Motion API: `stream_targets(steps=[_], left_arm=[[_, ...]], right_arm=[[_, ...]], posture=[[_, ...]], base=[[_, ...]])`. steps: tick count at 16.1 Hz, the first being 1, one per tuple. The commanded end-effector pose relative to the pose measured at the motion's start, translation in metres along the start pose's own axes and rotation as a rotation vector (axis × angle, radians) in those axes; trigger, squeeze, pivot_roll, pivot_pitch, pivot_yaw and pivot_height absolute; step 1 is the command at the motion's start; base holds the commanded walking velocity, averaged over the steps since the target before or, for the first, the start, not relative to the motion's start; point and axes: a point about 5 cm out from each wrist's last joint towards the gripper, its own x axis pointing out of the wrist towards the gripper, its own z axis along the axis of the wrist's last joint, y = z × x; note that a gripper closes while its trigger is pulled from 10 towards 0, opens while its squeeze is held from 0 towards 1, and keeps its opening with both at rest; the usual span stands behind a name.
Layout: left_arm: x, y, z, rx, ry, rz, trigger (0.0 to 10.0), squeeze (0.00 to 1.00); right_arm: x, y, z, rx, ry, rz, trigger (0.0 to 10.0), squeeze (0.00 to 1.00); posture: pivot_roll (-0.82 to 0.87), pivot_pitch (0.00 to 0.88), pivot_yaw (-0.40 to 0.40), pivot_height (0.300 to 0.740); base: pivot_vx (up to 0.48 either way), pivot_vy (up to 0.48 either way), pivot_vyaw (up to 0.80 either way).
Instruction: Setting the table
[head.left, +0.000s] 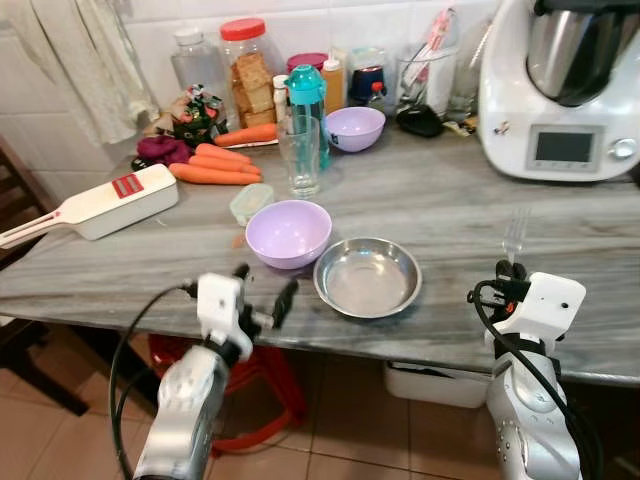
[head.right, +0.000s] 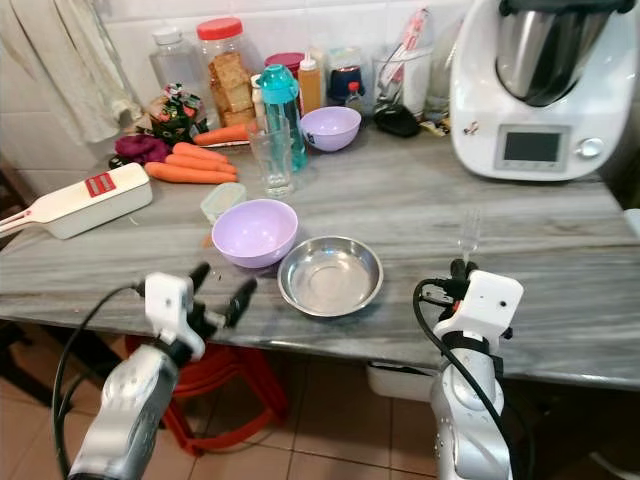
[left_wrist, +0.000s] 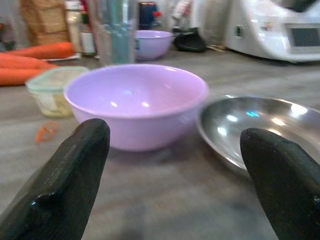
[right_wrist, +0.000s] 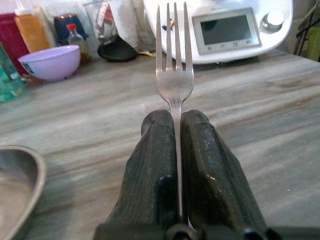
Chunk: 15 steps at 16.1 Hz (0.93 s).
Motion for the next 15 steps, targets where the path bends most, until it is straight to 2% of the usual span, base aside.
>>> stream_targets(steps=[1, 3, 4, 6, 10, 15], left_arm=[[-0.006, 0.006, 0.005, 0.022, -0.009, -0.011, 10.0, 0.00], [-0.018, 0.007, 0.000, 0.003, 0.010, -0.053, 10.0, 0.00], [-0.021, 0.007, 0.000, 0.003, 0.020, -0.080, 10.0, 0.00], [-0.021, 0.005, -0.001, -0.002, 0.032, -0.114, 10.0, 0.00], [-0.025, 0.003, 0.000, -0.007, 0.034, -0.171, 10.0, 0.00], [-0.026, 0.001, -0.002, -0.016, 0.047, -0.212, 10.0, 0.00]], right_arm=[[-0.001, 0.008, 0.000, 0.016, 0.008, 0.032, 10.0, 0.00], [0.000, 0.014, -0.008, 0.016, 0.072, 0.082, 10.0, 0.00], [0.000, 0.015, -0.018, -0.011, 0.142, 0.100, 10.0, 0.00], [0.004, 0.013, -0.025, -0.024, 0.198, 0.098, 10.0, 0.00], [0.021, 0.004, -0.021, -0.022, 0.228, 0.081, 10.0, 0.00], [0.040, 0.018, -0.026, 0.005, 0.306, 0.107, 10.0, 0.00]], posture=[[-0.03, 0.000, 0.079, 0.740], [-0.03, 0.000, 0.075, 0.740], [-0.03, 0.000, 0.075, 0.740], [-0.02, 0.000, 0.068, 0.740], [-0.02, 0.000, 0.067, 0.740], [-0.02, 0.000, 0.068, 0.740]], base=[[0.000, 0.000, 0.00], [0.000, 0.000, 0.00], [0.000, 0.000, 0.00], [0.000, 0.000, 0.00], [0.000, 0.000, 0.00], [0.000, 0.000, 0.00]])
